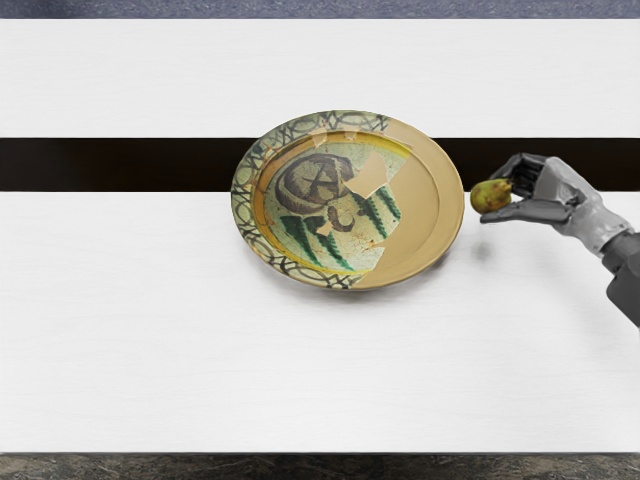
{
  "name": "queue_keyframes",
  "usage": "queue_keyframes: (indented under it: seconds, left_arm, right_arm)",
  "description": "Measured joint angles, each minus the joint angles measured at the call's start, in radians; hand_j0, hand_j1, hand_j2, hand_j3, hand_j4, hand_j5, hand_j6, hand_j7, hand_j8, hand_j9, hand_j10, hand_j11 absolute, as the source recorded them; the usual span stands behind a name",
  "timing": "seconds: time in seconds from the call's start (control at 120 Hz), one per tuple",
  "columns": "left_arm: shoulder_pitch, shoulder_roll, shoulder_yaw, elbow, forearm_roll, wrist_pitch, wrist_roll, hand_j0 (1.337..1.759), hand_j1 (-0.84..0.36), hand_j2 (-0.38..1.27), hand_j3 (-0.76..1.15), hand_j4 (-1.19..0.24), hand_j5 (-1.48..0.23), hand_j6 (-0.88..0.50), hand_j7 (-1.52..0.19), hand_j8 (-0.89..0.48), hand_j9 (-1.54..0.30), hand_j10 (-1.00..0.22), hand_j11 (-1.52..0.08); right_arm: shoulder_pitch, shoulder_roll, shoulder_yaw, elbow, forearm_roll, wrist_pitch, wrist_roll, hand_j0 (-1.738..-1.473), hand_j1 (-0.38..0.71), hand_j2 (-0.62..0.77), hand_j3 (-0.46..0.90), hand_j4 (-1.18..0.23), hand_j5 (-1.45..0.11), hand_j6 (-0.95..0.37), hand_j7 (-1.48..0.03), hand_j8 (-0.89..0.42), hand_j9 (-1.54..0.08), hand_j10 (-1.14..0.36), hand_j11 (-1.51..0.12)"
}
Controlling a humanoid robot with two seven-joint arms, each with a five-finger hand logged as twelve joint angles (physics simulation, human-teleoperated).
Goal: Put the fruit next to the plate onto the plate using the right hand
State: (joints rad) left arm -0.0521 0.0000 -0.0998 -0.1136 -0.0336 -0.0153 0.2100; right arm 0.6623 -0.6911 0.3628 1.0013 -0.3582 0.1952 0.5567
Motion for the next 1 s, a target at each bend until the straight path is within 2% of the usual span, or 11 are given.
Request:
queue_keyframes:
  seconds: [0.275,0.533,0.7,0.8,1.0]
  left_arm:
    - [0.000,0.000,0.000,0.000,0.000,0.000,0.000,1.658,0.33,0.00,0.00,-0.02,-0.02,-0.02,-0.02,-0.02,-0.02,-0.02,-0.02]
    - [0.000,0.000,0.000,0.000,0.000,0.000,0.000,1.658,0.33,0.00,0.00,-0.02,-0.02,-0.02,-0.02,-0.02,-0.02,-0.02,-0.02]
    - [0.000,0.000,0.000,0.000,0.000,0.000,0.000,1.658,0.33,0.00,0.00,-0.02,-0.02,-0.02,-0.02,-0.02,-0.02,-0.02,-0.02]
    - [0.000,0.000,0.000,0.000,0.000,0.000,0.000,1.658,0.33,0.00,0.00,-0.02,-0.02,-0.02,-0.02,-0.02,-0.02,-0.02,-0.02]
    - [0.000,0.000,0.000,0.000,0.000,0.000,0.000,1.658,0.33,0.00,0.00,-0.02,-0.02,-0.02,-0.02,-0.02,-0.02,-0.02,-0.02]
  right_arm:
    - [0.079,0.023,0.004,-0.005,0.000,0.024,-0.036,-1.658,0.29,0.57,0.00,-0.75,-1.22,-0.52,-1.13,-0.40,-1.18,-0.64,-1.20]
    - [0.143,0.141,-0.008,-0.031,-0.035,0.018,-0.105,-1.658,0.29,0.58,0.00,-0.75,-1.22,-0.53,-1.13,-0.40,-1.19,-0.64,-1.21]
    - [0.175,0.189,-0.010,-0.041,-0.054,0.017,-0.136,-1.658,0.30,0.58,0.00,-0.75,-1.22,-0.52,-1.13,-0.39,-1.19,-0.63,-1.21]
    - [0.194,0.217,-0.010,-0.047,-0.084,0.017,-0.170,-1.658,0.29,0.56,0.00,-0.76,-1.22,-0.53,-1.13,-0.40,-1.19,-0.64,-1.21]
    - [0.229,0.286,-0.015,-0.109,-0.141,0.017,-0.245,-1.658,0.30,0.56,0.00,-0.75,-1.23,-0.52,-1.13,-0.39,-1.19,-0.63,-1.21]
